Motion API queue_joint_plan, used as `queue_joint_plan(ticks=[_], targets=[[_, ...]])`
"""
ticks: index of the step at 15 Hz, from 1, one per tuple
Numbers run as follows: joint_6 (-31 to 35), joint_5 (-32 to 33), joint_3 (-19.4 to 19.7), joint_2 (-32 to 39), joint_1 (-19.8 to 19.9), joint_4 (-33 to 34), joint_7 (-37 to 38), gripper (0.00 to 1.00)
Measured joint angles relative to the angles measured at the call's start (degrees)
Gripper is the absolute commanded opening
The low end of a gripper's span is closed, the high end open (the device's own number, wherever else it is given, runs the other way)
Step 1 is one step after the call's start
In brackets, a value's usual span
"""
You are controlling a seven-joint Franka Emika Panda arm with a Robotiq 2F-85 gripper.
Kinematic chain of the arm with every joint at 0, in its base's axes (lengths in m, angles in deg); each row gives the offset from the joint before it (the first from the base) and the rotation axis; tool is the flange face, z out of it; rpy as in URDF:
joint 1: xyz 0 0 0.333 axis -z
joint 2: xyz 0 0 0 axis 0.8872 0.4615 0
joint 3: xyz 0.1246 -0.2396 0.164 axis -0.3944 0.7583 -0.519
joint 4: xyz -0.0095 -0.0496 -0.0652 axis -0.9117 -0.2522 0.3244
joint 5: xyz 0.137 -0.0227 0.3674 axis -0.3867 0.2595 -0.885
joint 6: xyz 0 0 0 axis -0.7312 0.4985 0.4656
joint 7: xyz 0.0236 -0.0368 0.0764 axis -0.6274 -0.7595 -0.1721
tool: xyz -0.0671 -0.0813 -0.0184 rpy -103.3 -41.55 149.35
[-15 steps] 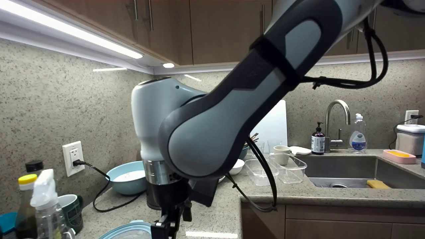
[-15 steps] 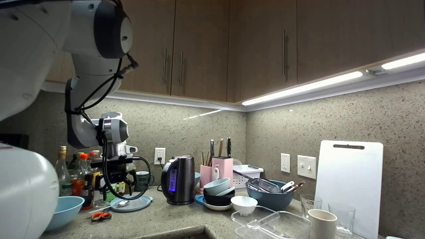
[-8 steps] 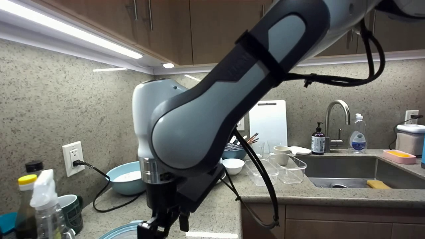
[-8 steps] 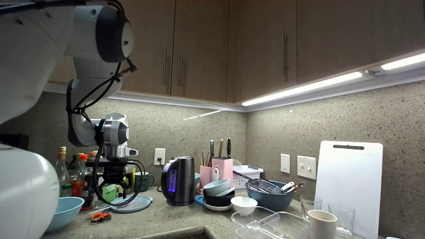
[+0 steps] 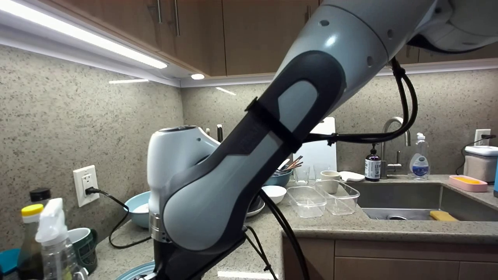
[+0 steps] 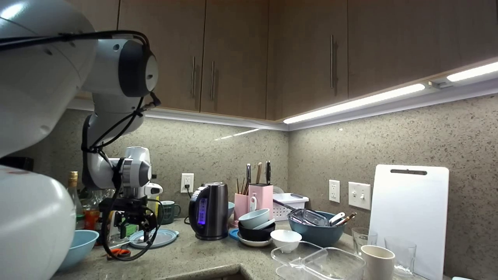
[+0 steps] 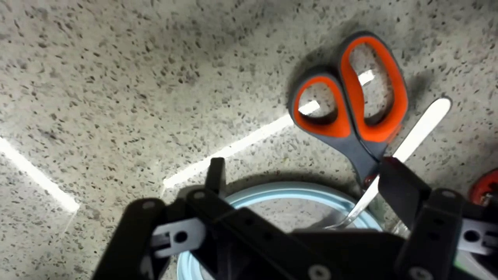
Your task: Pick up the spoon from the counter and put it in the sink
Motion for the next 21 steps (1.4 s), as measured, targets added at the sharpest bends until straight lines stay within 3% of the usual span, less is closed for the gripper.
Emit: queue_joint_plan(ticks=[4, 10, 11, 12, 21], targets=[[0.7, -2.0, -0.2, 0.3, -0.5, 0.9, 0.6, 1.00], [4.0, -2.1, 2.5, 5.6, -6.7, 5.1, 10.4, 1.00], [4.0, -2.1, 2.9, 6.7, -7.4, 5.8, 11.6, 0.75], [4.0, -2.1, 3.3, 7.9, -7.9, 6.5, 12.6, 0.74], [4.0, -3.2, 4.5, 11.1, -8.5, 11.3, 13.9, 0.16]])
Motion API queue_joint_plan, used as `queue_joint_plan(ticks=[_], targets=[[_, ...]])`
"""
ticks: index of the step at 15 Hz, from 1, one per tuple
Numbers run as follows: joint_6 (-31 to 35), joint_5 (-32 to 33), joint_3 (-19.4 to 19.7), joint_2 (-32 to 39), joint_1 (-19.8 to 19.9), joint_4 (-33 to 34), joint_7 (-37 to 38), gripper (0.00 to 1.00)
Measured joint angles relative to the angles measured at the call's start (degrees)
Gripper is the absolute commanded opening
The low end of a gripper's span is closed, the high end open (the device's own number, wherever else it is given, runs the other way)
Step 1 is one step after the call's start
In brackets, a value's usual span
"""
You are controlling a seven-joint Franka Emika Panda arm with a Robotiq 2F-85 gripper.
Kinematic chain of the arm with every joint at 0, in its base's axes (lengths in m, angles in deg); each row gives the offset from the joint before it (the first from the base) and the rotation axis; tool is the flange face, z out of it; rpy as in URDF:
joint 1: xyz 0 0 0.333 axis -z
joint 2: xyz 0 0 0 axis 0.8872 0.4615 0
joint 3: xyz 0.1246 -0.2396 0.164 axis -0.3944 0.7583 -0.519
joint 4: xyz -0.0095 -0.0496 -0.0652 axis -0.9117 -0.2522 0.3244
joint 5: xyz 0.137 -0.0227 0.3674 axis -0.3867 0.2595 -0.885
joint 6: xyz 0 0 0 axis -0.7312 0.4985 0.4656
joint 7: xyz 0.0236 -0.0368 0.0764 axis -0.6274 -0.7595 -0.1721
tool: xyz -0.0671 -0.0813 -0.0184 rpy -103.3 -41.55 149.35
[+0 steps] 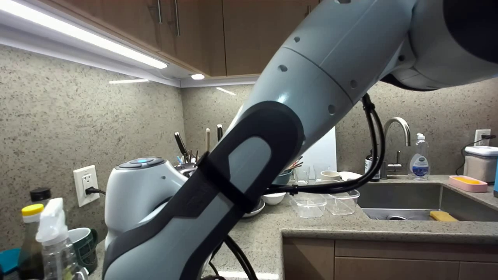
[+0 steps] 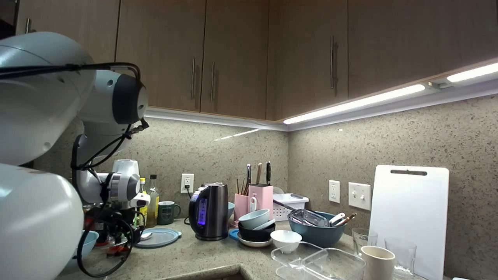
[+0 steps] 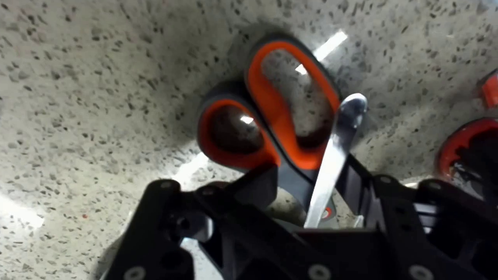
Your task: Pick up the spoon from the counter and put it in the sink
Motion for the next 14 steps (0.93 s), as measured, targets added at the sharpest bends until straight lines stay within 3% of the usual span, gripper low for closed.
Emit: queue_joint_plan(ticks=[2, 3, 14], targets=[[0.0, 0.0, 0.2, 0.2, -0.3, 0.6, 0.0, 0.02], [0.0, 0.0, 0.4, 0.2, -0.6, 0.7, 0.0, 0.01], [-0.3, 0.2, 2.7, -0.6, -3.2, 1.2, 0.0, 0.04]])
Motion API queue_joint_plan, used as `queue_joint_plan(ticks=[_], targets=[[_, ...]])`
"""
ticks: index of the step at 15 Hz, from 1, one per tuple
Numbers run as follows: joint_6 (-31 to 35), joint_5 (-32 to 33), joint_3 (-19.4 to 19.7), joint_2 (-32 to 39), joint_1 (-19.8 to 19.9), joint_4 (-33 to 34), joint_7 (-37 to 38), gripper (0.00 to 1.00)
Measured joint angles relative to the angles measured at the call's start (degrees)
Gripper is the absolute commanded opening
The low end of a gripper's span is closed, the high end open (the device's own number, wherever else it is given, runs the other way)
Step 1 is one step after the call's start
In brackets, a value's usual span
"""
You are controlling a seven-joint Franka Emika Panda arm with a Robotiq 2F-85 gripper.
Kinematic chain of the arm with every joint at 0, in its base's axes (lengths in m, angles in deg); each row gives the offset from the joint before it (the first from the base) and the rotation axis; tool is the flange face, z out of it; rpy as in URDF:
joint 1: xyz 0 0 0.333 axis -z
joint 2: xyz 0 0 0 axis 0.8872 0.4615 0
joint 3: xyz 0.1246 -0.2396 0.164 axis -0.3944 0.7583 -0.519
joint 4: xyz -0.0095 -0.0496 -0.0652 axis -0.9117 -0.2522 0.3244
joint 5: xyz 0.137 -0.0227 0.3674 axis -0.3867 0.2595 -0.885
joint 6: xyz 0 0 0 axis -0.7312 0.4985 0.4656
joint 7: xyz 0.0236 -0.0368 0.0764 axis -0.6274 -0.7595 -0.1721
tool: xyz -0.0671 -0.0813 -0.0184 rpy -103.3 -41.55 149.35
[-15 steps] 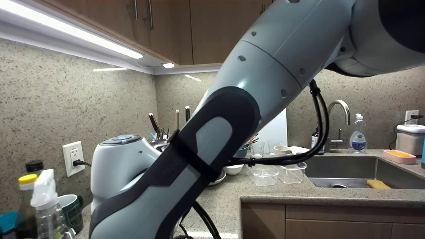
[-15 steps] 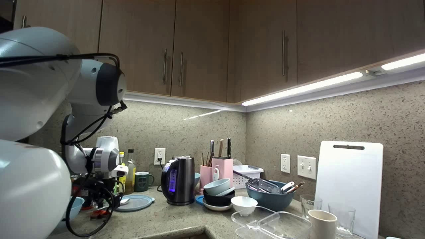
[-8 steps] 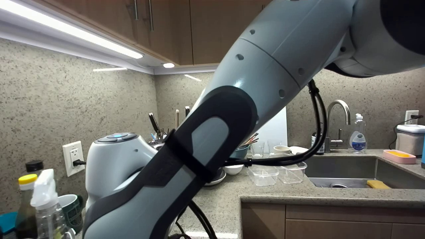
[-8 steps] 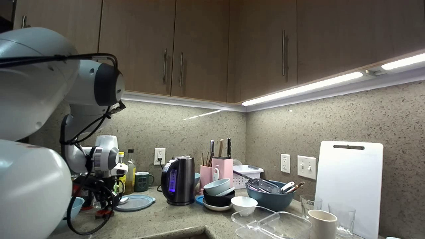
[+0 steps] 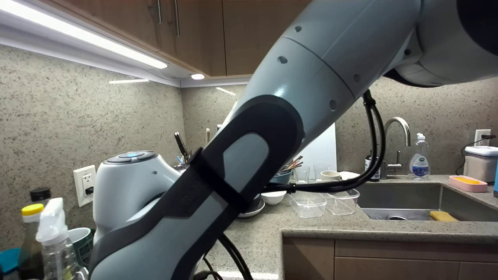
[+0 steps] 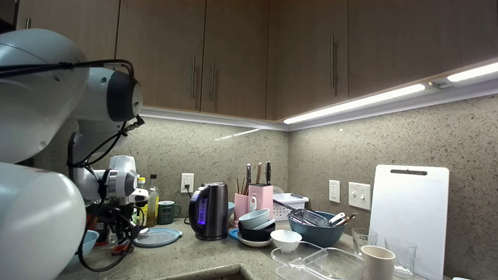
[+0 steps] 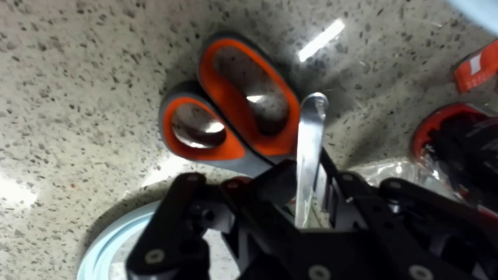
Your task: Pick up the spoon from the counter and put it in the sink
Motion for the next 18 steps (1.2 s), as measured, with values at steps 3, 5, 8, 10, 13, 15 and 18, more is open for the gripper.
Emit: queue_joint_plan(ticks=[3, 5, 8, 10, 13, 15, 18], targets=[[-1.7, 0.0, 0.0, -2.2, -1.0, -0.3, 0.0, 0.04], [-3.9, 0.0, 0.1, -4.8, -1.3, -1.8, 0.9, 0.04], [-6.8, 0.1, 1.0, -10.8, -1.3, -6.9, 5.0, 0.04], [-7.6, 0.3, 1.8, -16.0, -1.0, -12.1, 8.9, 0.04], [-7.8, 1.7, 2.6, -24.5, 0.1, -20.8, 16.0, 0.04], [-7.1, 1.9, 2.2, -30.1, 2.5, -26.7, 20.2, 0.16], [-6.1, 1.9, 1.7, -35.3, 5.0, -32.3, 21.2, 0.16]])
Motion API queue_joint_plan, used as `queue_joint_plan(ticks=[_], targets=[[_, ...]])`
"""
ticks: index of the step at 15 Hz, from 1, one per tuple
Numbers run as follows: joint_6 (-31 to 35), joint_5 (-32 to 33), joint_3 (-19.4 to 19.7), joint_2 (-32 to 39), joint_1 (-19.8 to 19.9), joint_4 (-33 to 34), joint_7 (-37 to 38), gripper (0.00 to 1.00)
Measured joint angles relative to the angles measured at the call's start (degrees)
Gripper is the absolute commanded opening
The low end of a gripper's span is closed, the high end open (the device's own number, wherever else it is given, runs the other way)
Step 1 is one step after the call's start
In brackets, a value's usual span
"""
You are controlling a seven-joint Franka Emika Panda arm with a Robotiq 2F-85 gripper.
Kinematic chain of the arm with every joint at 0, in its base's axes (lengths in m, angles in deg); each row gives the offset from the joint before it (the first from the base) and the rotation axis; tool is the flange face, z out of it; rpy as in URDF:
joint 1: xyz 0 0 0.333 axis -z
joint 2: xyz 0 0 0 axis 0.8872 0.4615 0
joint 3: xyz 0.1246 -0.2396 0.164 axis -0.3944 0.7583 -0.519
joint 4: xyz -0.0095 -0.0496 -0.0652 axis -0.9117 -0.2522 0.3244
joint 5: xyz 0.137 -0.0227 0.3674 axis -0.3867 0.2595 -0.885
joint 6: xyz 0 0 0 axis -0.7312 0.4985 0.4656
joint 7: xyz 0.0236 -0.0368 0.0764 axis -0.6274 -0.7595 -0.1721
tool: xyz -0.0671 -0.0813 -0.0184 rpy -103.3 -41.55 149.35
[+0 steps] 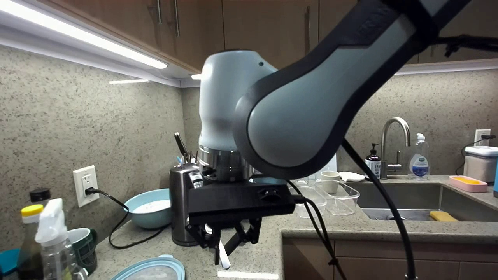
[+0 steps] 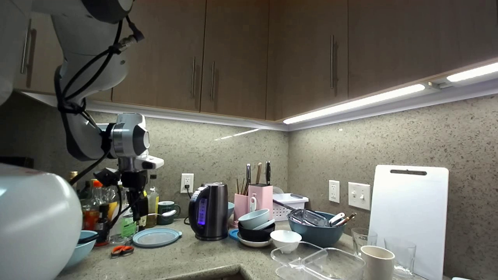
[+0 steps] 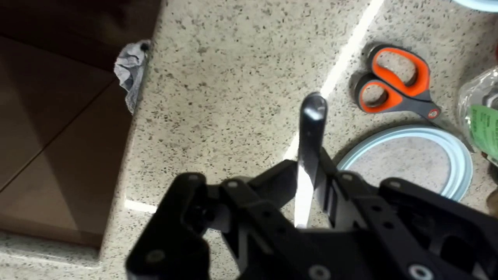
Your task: Pick up the spoon from the counter and put it in the sink
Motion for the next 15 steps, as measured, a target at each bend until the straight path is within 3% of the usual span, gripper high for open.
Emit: queue_joint_plan(ticks=[1, 2, 4, 7, 9, 15], targets=[[0.1, 0.0, -0.1, -0.4, 0.0, -0.5, 0.2, 0.16], [0.1, 0.0, -0.2, -0.5, 0.0, -0.6, 0.5, 0.04], [0.1, 0.0, -1.5, -0.3, 0.9, -0.5, 0.8, 0.04], [0.1, 0.5, -5.1, -0.5, 5.4, -0.5, 0.8, 0.04], [0.3, 2.0, -5.4, -2.2, 8.8, -1.3, 1.5, 0.04], [2.0, 3.3, -4.8, -17.9, 21.9, -13.0, 5.3, 0.04]])
